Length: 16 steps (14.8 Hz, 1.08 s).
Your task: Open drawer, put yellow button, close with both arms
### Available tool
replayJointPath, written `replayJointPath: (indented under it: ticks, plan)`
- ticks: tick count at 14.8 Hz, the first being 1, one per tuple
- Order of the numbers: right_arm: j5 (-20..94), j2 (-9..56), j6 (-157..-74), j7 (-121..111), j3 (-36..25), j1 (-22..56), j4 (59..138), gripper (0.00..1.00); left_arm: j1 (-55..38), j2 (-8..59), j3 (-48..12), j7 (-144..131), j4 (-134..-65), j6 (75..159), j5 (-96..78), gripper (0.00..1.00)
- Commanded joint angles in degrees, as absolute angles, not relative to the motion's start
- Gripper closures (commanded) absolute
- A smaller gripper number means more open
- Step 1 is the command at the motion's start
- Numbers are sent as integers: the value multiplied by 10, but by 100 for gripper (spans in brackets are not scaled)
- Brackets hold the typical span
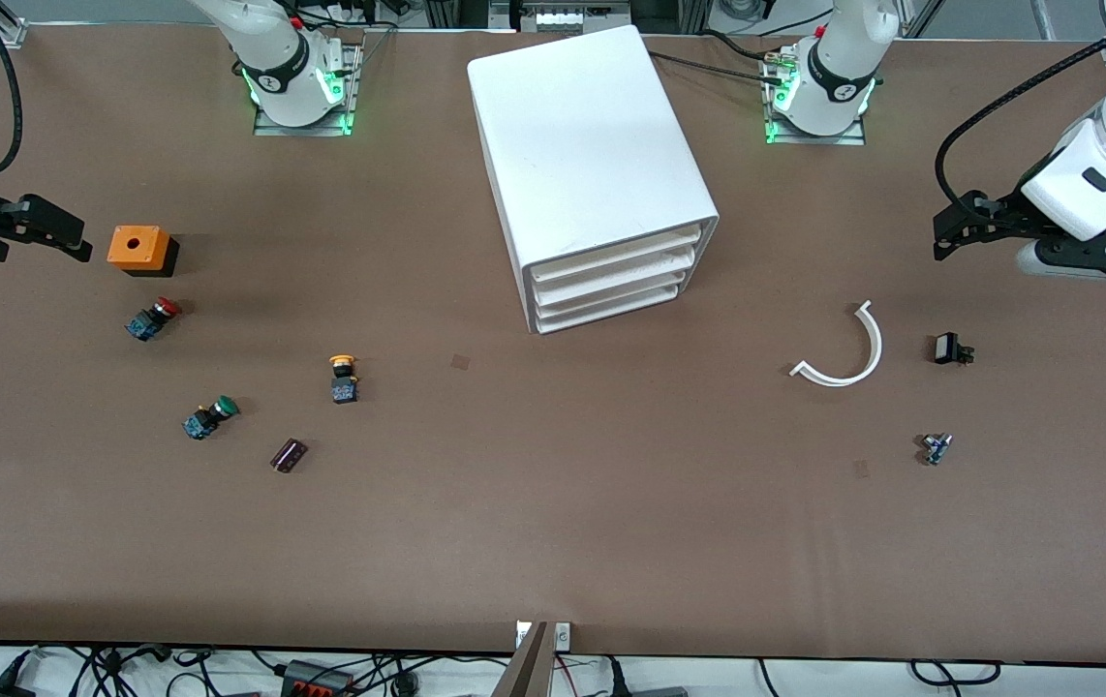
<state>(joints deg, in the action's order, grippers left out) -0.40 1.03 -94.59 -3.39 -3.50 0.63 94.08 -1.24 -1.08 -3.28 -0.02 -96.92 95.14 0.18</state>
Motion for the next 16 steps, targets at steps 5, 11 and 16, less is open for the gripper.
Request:
replayJointPath:
  ticks: [5, 11, 16]
  plan:
    - [-8, 0, -943, -37, -26, -1, 950, 0, -7, -13, -35, 8, -959, 938, -1, 0]
    - [-5, 27, -954, -30, -23, 21, 947, 0, -8, -10, -36, 4, -956, 938, -1, 0]
    - [-4, 82, -997, -27, -23, 74, 947, 0, -16, 31, -37, 13, -956, 861, -9, 0]
